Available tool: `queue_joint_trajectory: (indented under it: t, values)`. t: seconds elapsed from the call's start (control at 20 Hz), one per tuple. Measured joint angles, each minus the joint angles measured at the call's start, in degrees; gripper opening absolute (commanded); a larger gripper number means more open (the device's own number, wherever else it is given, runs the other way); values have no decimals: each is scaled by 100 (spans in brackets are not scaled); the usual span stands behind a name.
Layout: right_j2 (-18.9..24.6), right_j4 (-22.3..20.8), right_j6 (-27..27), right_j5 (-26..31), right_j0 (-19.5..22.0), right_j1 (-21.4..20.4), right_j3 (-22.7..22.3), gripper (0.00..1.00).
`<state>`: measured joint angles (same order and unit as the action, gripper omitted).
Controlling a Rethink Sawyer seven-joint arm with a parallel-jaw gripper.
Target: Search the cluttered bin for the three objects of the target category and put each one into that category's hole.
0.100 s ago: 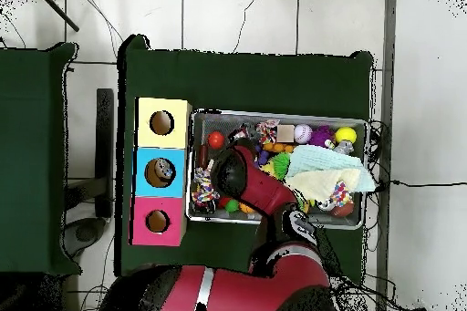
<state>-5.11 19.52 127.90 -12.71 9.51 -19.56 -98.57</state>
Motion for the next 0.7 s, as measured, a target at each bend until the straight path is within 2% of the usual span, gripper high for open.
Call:
queue_joint_trajectory:
  t: [0.05,0.1,0.7]
  values:
    - [-13,4,0,-3,-16,1,2,100]
    - [-27,8,0,-6,-33,2,4,0]
    - [-325,96,0,-46,-447,175,183,0]
